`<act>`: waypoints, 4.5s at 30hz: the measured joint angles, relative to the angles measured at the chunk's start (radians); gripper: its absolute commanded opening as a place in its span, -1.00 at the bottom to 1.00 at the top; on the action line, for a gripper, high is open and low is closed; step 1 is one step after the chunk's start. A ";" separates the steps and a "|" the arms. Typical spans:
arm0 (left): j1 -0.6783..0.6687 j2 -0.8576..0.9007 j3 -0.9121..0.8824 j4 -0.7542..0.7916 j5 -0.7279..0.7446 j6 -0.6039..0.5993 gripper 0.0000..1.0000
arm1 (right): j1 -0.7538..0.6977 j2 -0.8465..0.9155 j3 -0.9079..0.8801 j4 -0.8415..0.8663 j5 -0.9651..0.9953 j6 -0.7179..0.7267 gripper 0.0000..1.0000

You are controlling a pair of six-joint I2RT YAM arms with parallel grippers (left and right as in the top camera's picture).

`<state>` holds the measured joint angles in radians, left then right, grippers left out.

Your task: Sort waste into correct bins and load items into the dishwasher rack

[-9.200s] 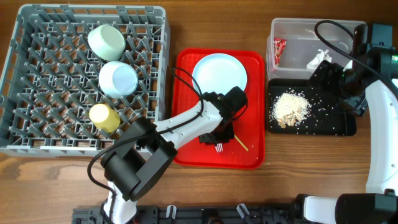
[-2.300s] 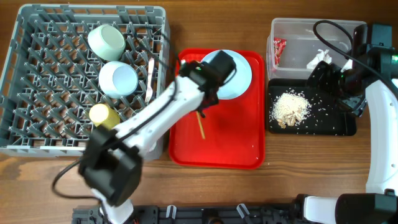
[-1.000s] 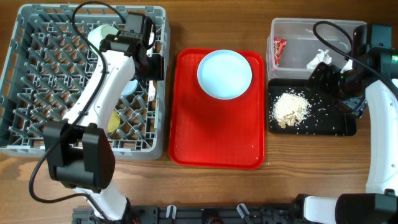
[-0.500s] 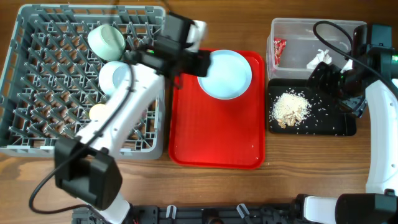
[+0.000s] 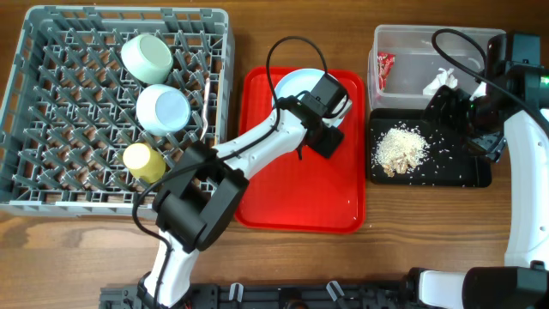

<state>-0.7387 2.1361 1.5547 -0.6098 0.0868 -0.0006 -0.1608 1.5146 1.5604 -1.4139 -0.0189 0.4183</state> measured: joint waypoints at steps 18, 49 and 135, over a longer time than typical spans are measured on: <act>0.000 0.006 0.000 -0.097 -0.063 0.021 -0.70 | 0.000 0.000 0.000 0.000 0.000 0.000 0.99; 0.058 -0.372 0.024 -0.101 -0.071 -0.091 -0.92 | 0.000 0.000 0.000 -0.006 0.000 0.000 0.99; 0.686 -1.597 -0.673 -0.352 0.069 -0.157 1.00 | 0.140 -0.824 -0.585 0.397 -0.061 -0.233 1.00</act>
<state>-0.0528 0.5392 0.8814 -0.9615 0.1555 -0.1577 -0.0212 0.6903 0.9752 -1.0172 -0.0803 0.1848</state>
